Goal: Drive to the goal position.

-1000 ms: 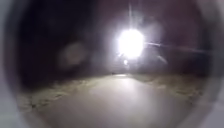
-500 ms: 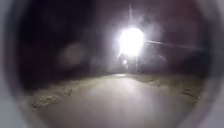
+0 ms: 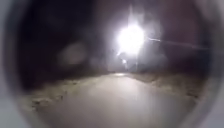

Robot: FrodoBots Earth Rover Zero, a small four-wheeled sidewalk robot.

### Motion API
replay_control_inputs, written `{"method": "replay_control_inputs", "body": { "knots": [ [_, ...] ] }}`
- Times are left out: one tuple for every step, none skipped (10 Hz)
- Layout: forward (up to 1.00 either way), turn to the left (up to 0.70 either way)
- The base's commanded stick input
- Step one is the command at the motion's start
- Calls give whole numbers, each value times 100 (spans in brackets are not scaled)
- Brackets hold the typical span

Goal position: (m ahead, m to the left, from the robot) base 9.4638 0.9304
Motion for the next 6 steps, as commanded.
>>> {"method": "replay_control_inputs", "body": {
  "knots": [
    [85,0],
    [85,0],
    [85,0],
    [85,0],
    [85,0],
    [85,0]
  ]
}}
